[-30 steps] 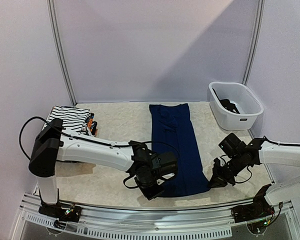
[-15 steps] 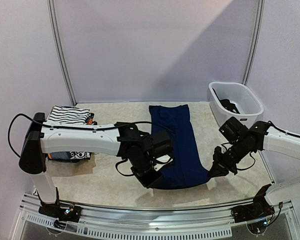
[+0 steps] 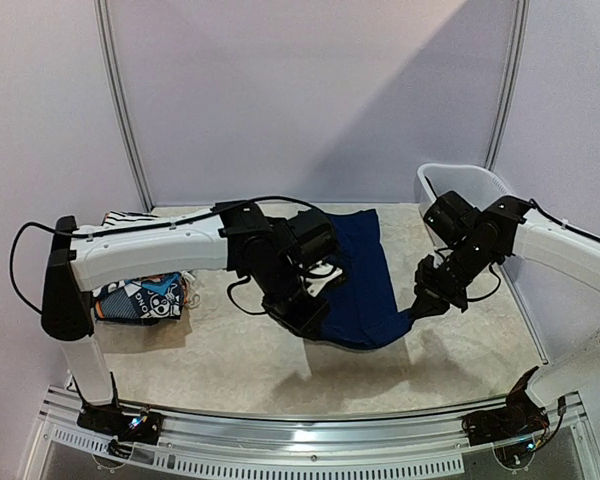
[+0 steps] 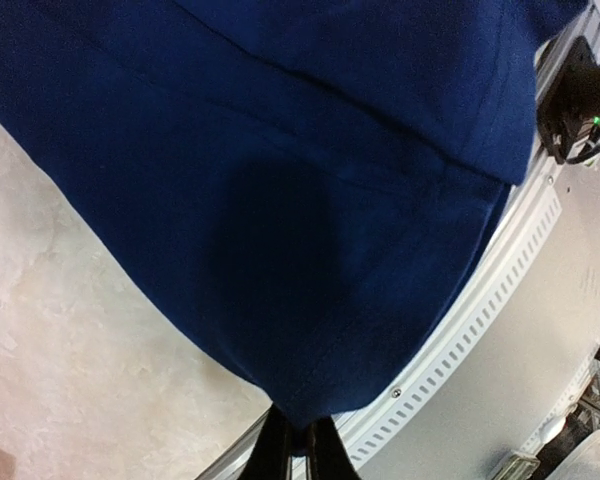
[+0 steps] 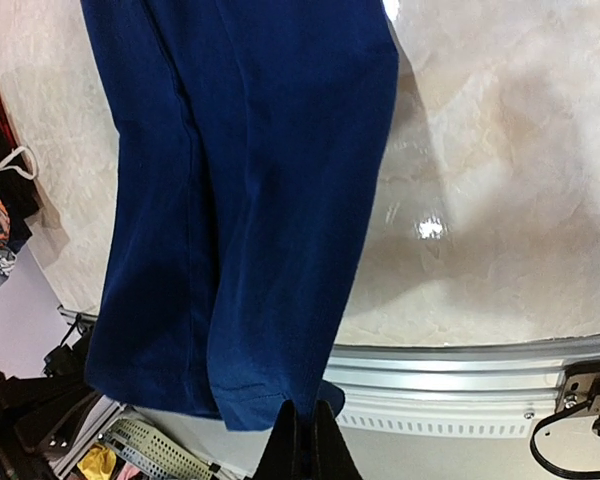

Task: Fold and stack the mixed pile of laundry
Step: Fold the rectangle-folded T-shirt at the center of the board.

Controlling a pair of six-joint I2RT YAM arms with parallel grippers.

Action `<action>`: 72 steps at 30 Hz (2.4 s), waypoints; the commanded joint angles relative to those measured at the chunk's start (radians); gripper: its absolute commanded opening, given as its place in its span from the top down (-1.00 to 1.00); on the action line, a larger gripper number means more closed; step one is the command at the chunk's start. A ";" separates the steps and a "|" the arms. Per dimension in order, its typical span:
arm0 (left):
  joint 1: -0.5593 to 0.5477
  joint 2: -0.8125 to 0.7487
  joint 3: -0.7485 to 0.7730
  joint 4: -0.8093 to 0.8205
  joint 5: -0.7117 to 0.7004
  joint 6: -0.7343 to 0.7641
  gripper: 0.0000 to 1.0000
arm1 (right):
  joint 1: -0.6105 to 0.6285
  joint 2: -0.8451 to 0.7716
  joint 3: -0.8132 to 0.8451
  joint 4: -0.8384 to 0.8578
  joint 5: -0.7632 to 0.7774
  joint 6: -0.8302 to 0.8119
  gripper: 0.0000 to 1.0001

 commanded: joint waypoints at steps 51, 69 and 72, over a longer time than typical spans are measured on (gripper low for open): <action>0.396 0.517 0.617 -0.066 -0.053 0.121 1.00 | -0.308 0.723 0.701 0.003 -0.018 -0.286 1.00; 0.456 0.651 0.709 -0.001 0.031 0.043 1.00 | -0.347 0.912 0.833 -0.002 -0.051 -0.319 1.00; 0.465 0.670 0.721 0.006 0.039 0.036 1.00 | -0.353 0.937 0.860 -0.012 -0.054 -0.325 1.00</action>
